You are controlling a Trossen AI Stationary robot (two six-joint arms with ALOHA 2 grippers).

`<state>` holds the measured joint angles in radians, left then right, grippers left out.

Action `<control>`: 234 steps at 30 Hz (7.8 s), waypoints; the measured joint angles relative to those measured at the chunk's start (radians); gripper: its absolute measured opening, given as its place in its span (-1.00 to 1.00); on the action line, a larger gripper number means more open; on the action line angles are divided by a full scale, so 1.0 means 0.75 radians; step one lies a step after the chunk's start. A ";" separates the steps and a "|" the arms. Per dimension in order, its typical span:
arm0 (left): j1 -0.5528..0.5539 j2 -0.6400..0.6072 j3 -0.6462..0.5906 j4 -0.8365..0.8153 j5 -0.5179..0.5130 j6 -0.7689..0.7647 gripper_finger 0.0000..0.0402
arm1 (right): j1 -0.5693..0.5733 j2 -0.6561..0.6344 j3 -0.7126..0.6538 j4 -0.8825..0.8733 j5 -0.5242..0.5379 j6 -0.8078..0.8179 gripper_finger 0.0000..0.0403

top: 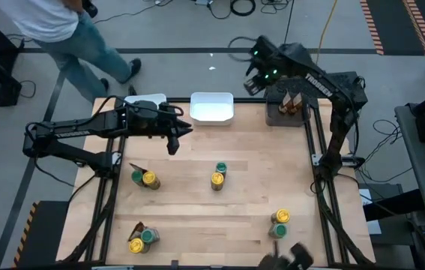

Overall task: Sort spices by type
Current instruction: Put the top orange seasoning bag into the black bin

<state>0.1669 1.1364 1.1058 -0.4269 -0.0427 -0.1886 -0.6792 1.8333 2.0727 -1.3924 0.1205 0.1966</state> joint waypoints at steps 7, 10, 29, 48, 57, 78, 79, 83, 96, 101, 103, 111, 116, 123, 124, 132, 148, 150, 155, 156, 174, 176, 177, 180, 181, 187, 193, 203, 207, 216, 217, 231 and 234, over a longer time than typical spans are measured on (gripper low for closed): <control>-0.043 -0.045 0.016 -0.274 0.083 -0.268 -0.58 | 0.242 -0.006 0.000 -0.011 0.000 -0.125 -0.49; -0.098 -0.075 0.017 -0.371 0.053 -0.419 -0.58 | 0.321 -0.006 0.000 -0.002 0.000 -0.164 -0.49; -0.666 -0.104 0.018 -0.766 -0.033 -1.069 -0.58 | 0.748 -0.006 0.000 0.236 -0.138 -0.233 -0.49; -0.908 -0.129 0.018 -1.426 -0.253 -0.723 -0.58 | 1.052 -0.006 0.000 0.631 -0.123 0.328 -0.49; -0.643 -0.119 0.004 -1.482 -0.197 -0.173 -0.58 | 1.160 -0.010 -0.001 0.576 0.038 0.343 -0.49; -0.212 -0.120 -0.135 -1.416 0.105 0.227 -0.58 | 0.962 -0.087 -0.001 0.290 -0.061 -0.303 -0.49; -0.212 -0.119 -0.135 -1.410 0.105 0.226 -0.58 | 0.943 -0.089 -0.001 0.287 -0.089 -0.326 -0.49; -0.213 -0.119 -0.135 -1.402 0.090 0.227 -0.58 | 0.868 -0.094 -0.001 0.296 -0.178 -0.358 -0.49; -0.214 -0.119 -0.135 -1.351 0.063 0.263 -0.58 | 0.817 -0.093 -0.001 0.360 -0.206 -0.271 -0.49; -0.214 -0.101 -0.135 -1.365 0.055 0.263 -0.58 | 0.817 -0.092 -0.001 0.359 -0.205 -0.248 -0.49; -0.214 -0.075 -0.135 -1.392 0.054 0.265 -0.58 | 0.817 -0.092 -0.001 0.357 -0.204 -0.248 -0.49; -0.214 0.079 -0.135 -1.409 0.052 0.366 -0.52 | 0.817 -0.091 -0.001 0.349 -0.204 -0.240 -0.49; -0.214 0.155 -0.135 -1.411 0.052 0.378 -0.31 | 0.817 -0.091 -0.001 0.322 -0.203 -0.218 -0.49; -0.214 0.230 -0.135 -1.408 0.056 0.384 -0.13 | 0.817 -0.091 -0.001 0.305 -0.203 -0.218 -0.49; -0.214 0.239 -0.135 -1.409 0.063 0.403 -0.13 | 0.817 -0.091 -0.001 0.305 -0.203 -0.218 -0.49; -0.214 0.294 -0.134 -1.397 0.081 0.471 -0.13 | 0.817 -0.091 -0.001 0.305 -0.203 -0.240 -0.49; -0.214 0.306 -0.133 -1.395 0.070 0.469 -0.86 | 0.817 -0.091 -0.001 0.305 -0.202 -0.243 -0.49; -0.214 0.306 -0.133 -1.396 0.070 0.469 -0.96 | 0.817 -0.091 -0.001 0.305 -0.202 -0.243 -0.49; -0.214 0.306 -0.126 -1.431 0.070 0.471 -0.97 | 0.817 -0.091 -0.001 0.305 -0.203 -0.243 -0.49; -0.214 0.307 -0.114 -1.449 0.069 0.473 -0.98 | 0.817 -0.091 -0.001 0.305 -0.203 -0.243 -0.49; -0.184 0.301 0.196 -1.380 -0.188 0.680 -0.99 | 0.773 -0.253 -0.001 0.141 -0.195 -0.175 -0.49; -0.159 0.319 0.234 -1.297 -0.210 0.734 -0.99 | 0.757 -0.291 -0.001 0.111 -0.194 -0.147 -0.49; -0.144 0.329 0.248 -1.251 -0.218 0.765 -1.00 | 0.751 -0.314 -0.001 0.099 -0.192 -0.131 -0.49; -0.103 0.379 0.312 -1.132 -0.240 0.869 -1.00 | 0.740 -0.375 -0.001 0.054 -0.134 -0.074 -0.49; -0.089 0.401 0.335 -1.086 -0.249 0.909 -1.00 | 0.739 -0.395 0.000 0.040 -0.108 -0.052 -0.49; -0.032 0.608 0.514 -0.893 -0.319 1.214 -1.00 | 0.741 -0.499 0.000 -0.036 0.029 0.090 -0.49; -0.011 0.848 0.726 -0.859 -0.402 1.469 -1.00 | 0.742 -0.560 0.000 -0.076 0.091 0.220 -0.49; -0.025 1.086 0.834 -0.865 -0.439 1.607 -1.00 | 0.742 -0.560 -0.040 -0.135 0.126 0.300 -0.49; -0.030 1.129 0.834 -0.874 -0.439 1.624 -1.00 | 0.742 -0.560 -0.094 -0.132 0.125 0.317 -0.49; -0.031 1.135 0.834 -0.847 -0.408 1.551 -0.85 | 0.742 -0.559 -0.232 -0.058 0.114 0.306 -0.49; -0.032 1.133 0.834 -0.849 -0.407 1.544 -0.81 | 0.742 -0.559 -0.243 -0.051 0.111 0.305 -0.49; -0.042 1.087 0.832 -0.849 -0.384 1.431 -0.17 | 0.742 -0.560 -0.266 -0.032 0.068 0.272 -0.49; -0.040 0.999 0.832 -0.872 -0.300 1.349 -0.11 | 0.742 -0.560 -0.266 -0.026 0.037 0.256 -0.49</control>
<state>0.1368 1.8859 1.7298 -1.0810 -0.2675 0.8234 -0.1226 1.4136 1.8732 -1.4119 0.1486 0.3889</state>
